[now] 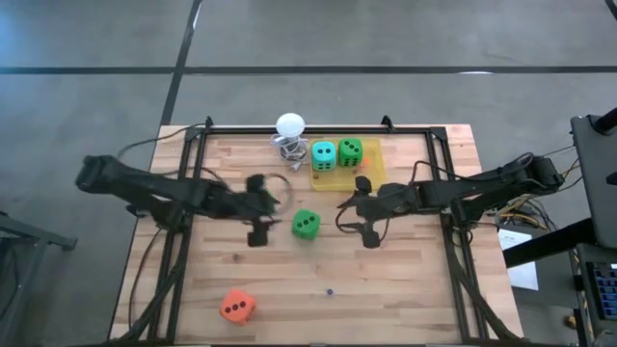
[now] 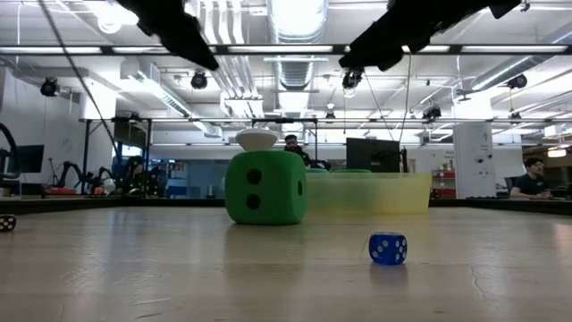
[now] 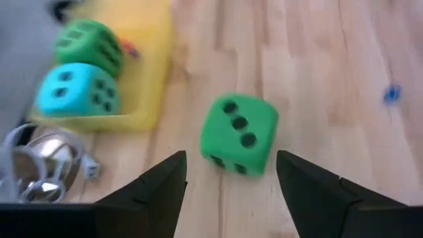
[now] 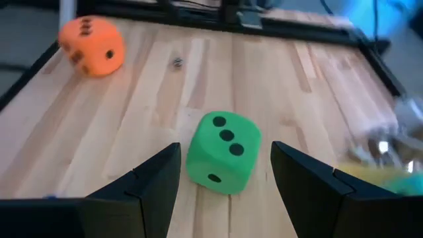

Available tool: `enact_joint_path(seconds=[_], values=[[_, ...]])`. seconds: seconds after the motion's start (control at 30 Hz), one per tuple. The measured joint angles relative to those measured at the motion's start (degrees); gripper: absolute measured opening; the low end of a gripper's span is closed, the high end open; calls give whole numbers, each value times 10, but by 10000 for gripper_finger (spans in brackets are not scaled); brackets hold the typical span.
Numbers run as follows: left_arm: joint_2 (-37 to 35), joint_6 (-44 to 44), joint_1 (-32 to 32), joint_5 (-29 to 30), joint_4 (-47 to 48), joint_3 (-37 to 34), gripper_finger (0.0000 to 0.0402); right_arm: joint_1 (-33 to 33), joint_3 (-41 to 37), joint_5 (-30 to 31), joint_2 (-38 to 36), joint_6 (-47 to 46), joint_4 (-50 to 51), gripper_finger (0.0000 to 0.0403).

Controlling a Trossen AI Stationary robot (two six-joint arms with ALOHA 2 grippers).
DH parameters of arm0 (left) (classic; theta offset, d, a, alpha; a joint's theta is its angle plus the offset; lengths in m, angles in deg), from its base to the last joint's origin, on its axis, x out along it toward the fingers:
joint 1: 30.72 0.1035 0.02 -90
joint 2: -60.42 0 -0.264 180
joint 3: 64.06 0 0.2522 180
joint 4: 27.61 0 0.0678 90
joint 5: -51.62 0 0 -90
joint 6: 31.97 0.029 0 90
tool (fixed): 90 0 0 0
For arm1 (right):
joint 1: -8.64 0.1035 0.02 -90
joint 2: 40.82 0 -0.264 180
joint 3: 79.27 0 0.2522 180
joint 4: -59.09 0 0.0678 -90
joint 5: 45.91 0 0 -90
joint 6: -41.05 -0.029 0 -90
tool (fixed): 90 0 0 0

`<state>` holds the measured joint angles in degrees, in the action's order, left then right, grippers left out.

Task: Pick & Place Dice
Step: Put the large green dice into the yellow bin

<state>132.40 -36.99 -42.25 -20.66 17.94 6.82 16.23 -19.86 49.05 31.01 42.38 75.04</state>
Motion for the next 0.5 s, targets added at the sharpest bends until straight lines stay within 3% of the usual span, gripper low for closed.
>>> enact_joint_path(seconds=[0.27,0.5], values=[[-237,-122,0,75,-184,-184,228,0,1,-8,53,192,-58,228],[-337,-210,0,91,-234,-277,218,5,74,-9,144,312,-1,228]])
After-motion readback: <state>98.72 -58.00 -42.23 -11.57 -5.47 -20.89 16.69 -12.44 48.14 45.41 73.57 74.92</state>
